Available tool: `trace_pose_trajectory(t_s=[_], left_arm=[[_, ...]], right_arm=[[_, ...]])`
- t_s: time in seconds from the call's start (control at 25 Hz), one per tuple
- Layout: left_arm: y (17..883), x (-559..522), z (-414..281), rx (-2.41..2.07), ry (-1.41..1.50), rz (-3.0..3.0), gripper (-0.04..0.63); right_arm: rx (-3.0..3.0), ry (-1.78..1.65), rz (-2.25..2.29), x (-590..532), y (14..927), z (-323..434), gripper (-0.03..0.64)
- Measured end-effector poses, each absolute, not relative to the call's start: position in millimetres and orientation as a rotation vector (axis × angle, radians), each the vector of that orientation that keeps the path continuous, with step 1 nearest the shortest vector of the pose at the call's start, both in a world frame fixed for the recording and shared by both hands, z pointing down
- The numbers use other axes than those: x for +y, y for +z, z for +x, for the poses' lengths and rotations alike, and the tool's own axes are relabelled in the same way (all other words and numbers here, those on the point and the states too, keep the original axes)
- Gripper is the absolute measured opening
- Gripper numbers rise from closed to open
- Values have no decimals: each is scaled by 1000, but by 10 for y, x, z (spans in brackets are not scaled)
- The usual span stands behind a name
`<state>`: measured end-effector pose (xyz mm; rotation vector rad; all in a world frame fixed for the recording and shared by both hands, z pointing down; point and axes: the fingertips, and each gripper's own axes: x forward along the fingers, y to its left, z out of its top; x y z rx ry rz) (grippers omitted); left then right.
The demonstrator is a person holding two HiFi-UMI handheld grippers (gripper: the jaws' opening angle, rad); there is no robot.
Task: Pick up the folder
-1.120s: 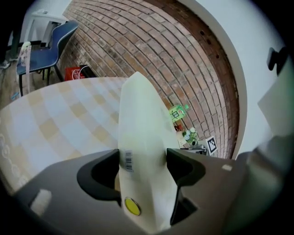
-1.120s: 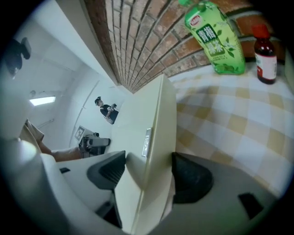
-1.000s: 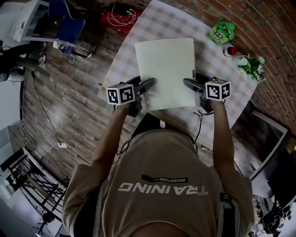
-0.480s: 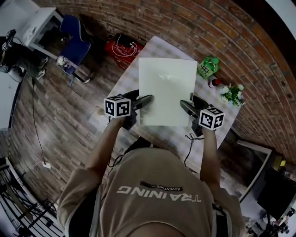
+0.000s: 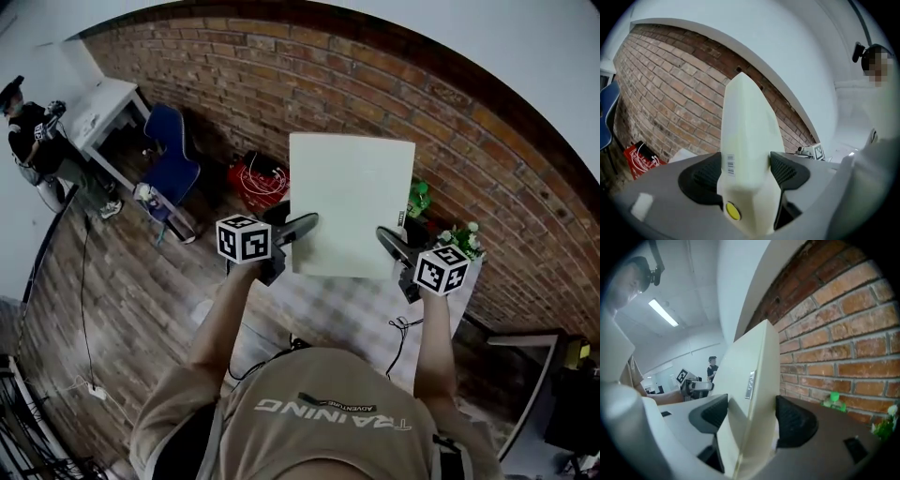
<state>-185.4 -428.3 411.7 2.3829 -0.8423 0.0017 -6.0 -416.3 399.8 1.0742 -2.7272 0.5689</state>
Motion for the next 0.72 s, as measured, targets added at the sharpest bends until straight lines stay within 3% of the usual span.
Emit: trace_pose_trajectory(t_s=[0.72], left_arm=[[2255,-4357,-1913,-864,-190,2726,310]], right_arm=[[-2855,0,1188,-4121,2121,-118,288]])
